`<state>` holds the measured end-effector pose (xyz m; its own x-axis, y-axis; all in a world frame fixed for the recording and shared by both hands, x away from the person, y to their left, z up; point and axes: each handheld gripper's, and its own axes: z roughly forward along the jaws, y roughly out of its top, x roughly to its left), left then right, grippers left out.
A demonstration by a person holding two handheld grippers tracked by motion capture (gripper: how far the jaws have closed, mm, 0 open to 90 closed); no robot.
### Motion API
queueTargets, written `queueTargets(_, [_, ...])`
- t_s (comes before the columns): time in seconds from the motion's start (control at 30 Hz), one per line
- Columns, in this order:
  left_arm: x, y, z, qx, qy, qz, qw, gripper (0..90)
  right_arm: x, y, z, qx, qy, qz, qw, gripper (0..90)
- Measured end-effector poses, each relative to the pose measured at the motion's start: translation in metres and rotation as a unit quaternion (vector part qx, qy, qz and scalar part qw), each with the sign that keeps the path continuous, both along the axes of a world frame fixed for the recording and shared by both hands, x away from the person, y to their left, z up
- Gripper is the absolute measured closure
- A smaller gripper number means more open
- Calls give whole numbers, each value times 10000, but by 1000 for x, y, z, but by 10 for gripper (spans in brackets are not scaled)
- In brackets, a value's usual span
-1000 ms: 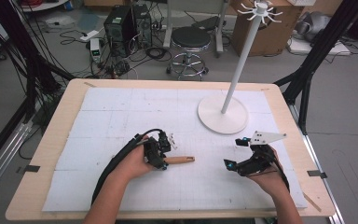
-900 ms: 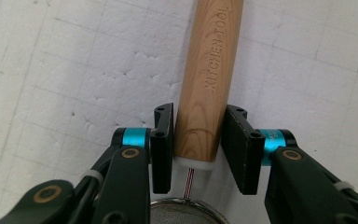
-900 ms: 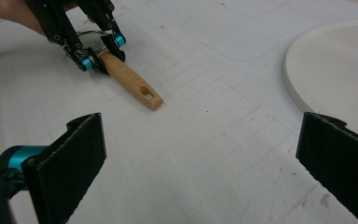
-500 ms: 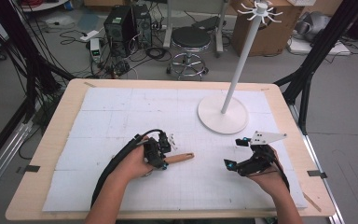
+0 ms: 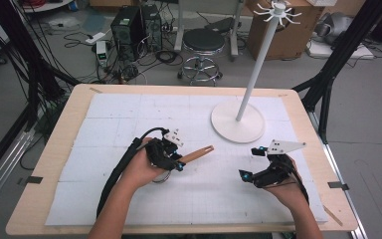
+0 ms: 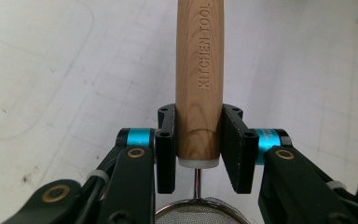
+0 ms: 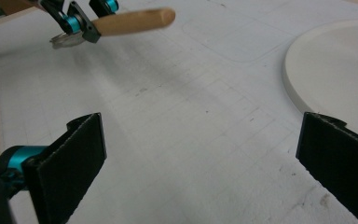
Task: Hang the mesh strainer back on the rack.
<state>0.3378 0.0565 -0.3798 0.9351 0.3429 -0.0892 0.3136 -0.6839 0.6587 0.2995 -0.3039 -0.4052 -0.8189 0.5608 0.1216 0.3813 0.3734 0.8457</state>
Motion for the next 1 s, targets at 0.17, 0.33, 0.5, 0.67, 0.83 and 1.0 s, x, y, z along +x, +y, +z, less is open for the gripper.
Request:
queueTargets(0.17, [3, -3, 20, -343, -86, -1, 9994, 689, -1, 1, 0, -3, 6, -12, 10000, 6])
queueTargets(0.33, [9, -7, 38, -689, -127, -54, 9975, 689, -1, 0, 1, 15, -21, -1, 10000, 6])
queueTargets(0.5, [21, -10, 54, -1012, -132, -56, 9948, 689, 0, 0, 1, -1, -55, -14, 10000, 6])
queueTargets(0.67, [32, -13, 72, -1478, -113, -38, 9889, 689, -1, 0, 1, 50, -22, -6, 10000, 6])
queueTargets(0.83, [41, -20, 91, -1601, -200, -134, 9868, 689, -1, 0, 2, 65, -49, 4, 10000, 6])
queueTargets(1.0, [48, -30, 111, -1714, -272, -288, 9844, 689, -1, 2, 1, 11, -37, 54, 10000, 6])
